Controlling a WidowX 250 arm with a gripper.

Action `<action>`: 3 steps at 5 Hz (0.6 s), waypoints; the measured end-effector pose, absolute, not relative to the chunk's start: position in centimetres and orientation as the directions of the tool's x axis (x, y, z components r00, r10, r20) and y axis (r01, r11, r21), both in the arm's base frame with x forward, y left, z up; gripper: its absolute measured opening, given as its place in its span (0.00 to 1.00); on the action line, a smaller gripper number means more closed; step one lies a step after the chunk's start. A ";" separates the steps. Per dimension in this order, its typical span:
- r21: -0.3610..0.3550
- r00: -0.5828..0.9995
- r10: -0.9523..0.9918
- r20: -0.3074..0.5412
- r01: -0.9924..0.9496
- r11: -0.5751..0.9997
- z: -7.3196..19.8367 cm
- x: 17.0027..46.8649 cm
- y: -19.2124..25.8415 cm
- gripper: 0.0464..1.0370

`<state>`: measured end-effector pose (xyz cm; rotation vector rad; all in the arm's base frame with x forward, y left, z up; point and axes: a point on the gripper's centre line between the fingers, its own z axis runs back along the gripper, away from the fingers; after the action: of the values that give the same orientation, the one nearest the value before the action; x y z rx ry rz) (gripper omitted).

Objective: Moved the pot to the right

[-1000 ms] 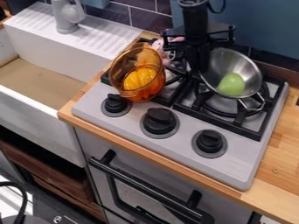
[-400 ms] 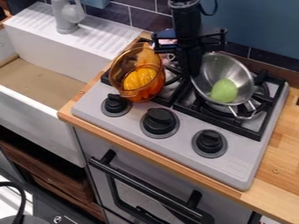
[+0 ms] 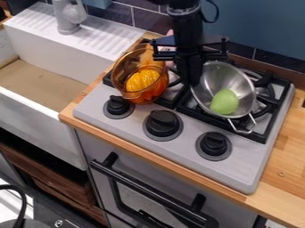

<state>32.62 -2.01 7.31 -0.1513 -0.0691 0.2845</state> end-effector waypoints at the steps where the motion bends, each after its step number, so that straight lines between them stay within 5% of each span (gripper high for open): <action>1: -0.157 0.957 0.286 0.046 -0.275 0.948 7.2 32.5 -2.0 0.01; 2: -0.149 0.956 0.289 0.047 -0.279 0.948 7.1 32.4 -2.1 0.04; 3: -0.125 0.950 0.311 0.035 -0.305 0.944 7.3 32.3 -2.1 0.19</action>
<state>32.33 -2.15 7.27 -0.1191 -0.0548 0.3140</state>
